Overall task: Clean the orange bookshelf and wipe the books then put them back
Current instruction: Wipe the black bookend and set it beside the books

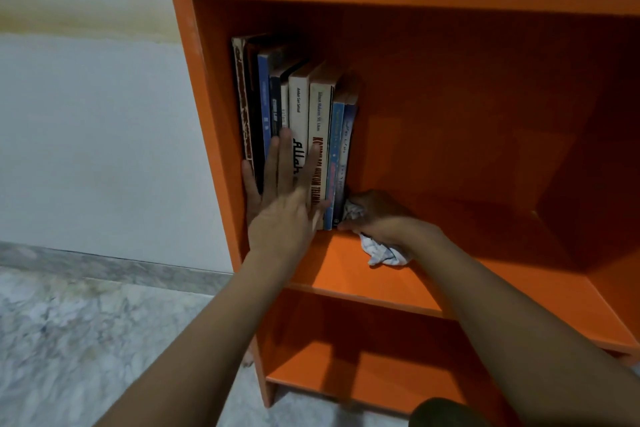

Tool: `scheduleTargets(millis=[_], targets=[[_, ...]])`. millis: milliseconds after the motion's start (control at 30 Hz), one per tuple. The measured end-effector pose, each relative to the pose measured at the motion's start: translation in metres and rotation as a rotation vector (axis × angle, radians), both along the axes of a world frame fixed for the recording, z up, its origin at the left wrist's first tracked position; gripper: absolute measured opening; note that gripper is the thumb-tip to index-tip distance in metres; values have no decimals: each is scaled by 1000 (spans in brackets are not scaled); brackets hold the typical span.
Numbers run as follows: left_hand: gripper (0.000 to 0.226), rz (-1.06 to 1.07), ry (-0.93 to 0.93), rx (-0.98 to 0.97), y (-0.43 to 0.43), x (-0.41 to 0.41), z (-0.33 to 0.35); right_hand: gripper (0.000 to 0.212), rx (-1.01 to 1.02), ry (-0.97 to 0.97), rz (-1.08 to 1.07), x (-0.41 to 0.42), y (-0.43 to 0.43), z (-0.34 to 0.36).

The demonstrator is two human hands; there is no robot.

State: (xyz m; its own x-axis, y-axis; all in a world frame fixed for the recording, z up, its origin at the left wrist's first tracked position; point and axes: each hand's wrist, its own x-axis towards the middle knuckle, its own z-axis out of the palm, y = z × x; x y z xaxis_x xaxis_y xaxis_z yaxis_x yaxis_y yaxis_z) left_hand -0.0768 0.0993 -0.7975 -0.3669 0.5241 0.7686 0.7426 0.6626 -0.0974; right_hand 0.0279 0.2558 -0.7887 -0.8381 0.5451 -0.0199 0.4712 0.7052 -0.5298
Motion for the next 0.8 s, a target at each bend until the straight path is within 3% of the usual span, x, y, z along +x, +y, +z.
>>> scheduleTargets(millis=[167,433,567,800], targets=[[91,116,91,15,17,-2,-9,45,86,10,50,-5,12,0],[98,78,9,4,15,3,-3,27,81,36,92,16,30,24],[100,70,-13,-10,14,4,0,41,156,177,-36,35,68,33],[96,11,-79,-37,8,8,6,46,79,46,-6,13,52,-7]])
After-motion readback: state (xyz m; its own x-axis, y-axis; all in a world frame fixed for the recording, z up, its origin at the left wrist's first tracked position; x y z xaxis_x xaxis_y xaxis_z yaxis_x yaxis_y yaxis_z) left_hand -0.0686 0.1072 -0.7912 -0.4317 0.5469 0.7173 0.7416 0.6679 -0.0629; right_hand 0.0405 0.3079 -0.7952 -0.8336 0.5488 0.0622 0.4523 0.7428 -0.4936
